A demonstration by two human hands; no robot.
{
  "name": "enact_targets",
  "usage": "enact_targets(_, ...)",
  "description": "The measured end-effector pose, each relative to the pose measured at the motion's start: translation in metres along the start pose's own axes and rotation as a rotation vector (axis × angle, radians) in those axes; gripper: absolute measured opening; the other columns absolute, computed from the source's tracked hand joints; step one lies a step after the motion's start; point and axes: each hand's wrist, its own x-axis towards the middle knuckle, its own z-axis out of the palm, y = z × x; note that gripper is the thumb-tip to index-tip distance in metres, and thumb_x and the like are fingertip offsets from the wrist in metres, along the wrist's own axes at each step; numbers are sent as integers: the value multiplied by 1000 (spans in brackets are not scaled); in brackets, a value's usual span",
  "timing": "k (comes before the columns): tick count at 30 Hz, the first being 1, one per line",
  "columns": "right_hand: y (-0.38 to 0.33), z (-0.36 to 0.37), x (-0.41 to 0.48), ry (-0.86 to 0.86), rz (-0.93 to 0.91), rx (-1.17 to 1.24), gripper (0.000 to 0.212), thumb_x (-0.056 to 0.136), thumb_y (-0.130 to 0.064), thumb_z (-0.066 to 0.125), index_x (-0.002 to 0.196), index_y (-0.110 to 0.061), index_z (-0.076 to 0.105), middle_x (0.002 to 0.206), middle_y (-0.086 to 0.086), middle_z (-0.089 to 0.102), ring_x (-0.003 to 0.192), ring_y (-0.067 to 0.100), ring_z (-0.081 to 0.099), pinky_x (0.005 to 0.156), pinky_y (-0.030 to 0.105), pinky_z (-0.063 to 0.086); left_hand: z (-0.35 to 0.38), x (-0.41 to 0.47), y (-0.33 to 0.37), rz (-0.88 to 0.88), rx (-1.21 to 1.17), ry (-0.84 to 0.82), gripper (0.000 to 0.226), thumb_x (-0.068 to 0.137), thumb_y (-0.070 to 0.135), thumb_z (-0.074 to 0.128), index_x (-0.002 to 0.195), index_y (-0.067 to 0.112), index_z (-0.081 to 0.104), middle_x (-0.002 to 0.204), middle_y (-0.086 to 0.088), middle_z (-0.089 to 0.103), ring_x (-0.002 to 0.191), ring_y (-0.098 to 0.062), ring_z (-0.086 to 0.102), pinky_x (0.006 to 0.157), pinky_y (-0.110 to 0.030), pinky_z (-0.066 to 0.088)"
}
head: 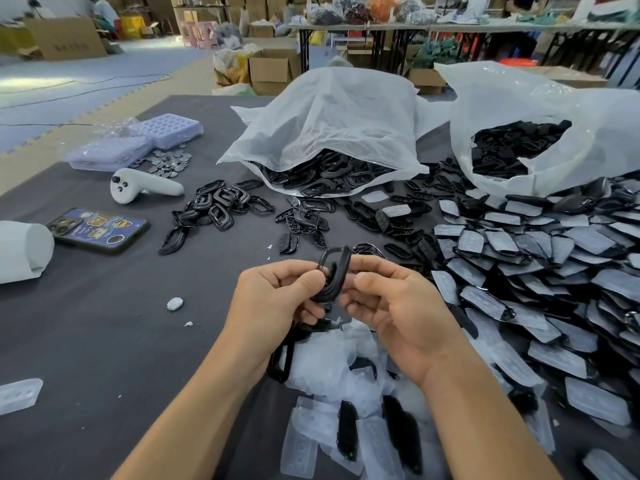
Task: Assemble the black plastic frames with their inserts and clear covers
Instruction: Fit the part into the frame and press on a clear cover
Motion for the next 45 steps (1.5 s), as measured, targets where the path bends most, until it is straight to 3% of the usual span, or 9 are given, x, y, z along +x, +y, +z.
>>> enact_targets(4, 2, 3, 1, -38, 13, -57, 31, 92, 15, 52, 106, -3, 74, 89, 15, 76, 66, 19, 66, 63, 26, 57, 3, -1, 1, -32, -50, -30, 21, 95, 6, 69, 86, 17, 84, 75, -13, 75, 54, -15, 63, 51, -21, 52)
enact_targets(8, 4, -3, 6, 235, -184, -397, 35, 87, 15, 55, 91, -12, 77, 78, 5, 76, 61, 13, 65, 55, 24, 52, -3, 4, 4, -85, -203, 114, 28, 96, 8, 67, 76, 19, 83, 70, -8, 73, 49, -11, 61, 47, -18, 50)
enact_targets(13, 19, 3, 7, 298, -359, -1090, 29, 90, -11, 71, 107, -35, 75, 90, -18, 68, 82, -1, 64, 75, 14, 54, -18, 13, 3, -106, -238, 254, 13, 97, 8, 68, 87, 10, 76, 68, -4, 71, 48, -10, 58, 46, -18, 49)
enact_targets(16, 27, 9, 9, 277, -402, -1296, 40, 91, -18, 71, 126, -35, 68, 98, -20, 59, 103, 9, 57, 98, 29, 49, -15, 13, 0, -86, -161, 260, 12, 95, 5, 69, 86, 9, 75, 67, -3, 70, 46, -10, 58, 45, -19, 49)
enact_targets(20, 26, 9, 10, 248, -370, -1518, 32, 88, -14, 70, 116, -30, 72, 108, -10, 68, 113, 16, 51, 102, 35, 43, -13, 12, -2, -54, -87, 244, 12, 94, 4, 71, 85, 8, 77, 67, -3, 69, 46, -11, 58, 46, -20, 49)
enact_targets(26, 22, 7, 5, 233, -481, -1233, 36, 81, 8, 64, 82, -28, 70, 78, -14, 64, 82, 7, 57, 77, 27, 50, -12, 8, -2, -32, -49, 193, 15, 92, 3, 75, 83, 13, 82, 71, -6, 73, 50, -14, 58, 50, -22, 50)
enact_targets(33, 5, 3, 3, 181, -273, -450, 33, 85, 7, 69, 90, -24, 77, 79, 0, 76, 55, 14, 61, 52, 21, 49, -5, 3, -1, 8, -13, 37, 23, 92, -1, 72, 90, 17, 85, 79, -12, 77, 56, -14, 57, 57, -21, 51)
enact_targets(39, -1, 3, 1, 96, -151, -367, 32, 84, 15, 65, 95, -11, 78, 77, 7, 77, 54, 9, 58, 52, 18, 48, -5, -1, 0, 23, 72, -67, 23, 91, 1, 71, 93, 19, 85, 73, -9, 75, 57, -12, 58, 59, -21, 51)
enact_targets(45, -4, -2, -2, -17, -2, -280, 43, 93, 24, 44, 113, -3, 71, 87, 16, 75, 72, 20, 68, 74, 27, 63, -5, -1, 3, 82, 345, 30, 21, 79, 24, 73, 85, 42, 83, 69, 2, 76, 60, -11, 63, 67, -33, 53)
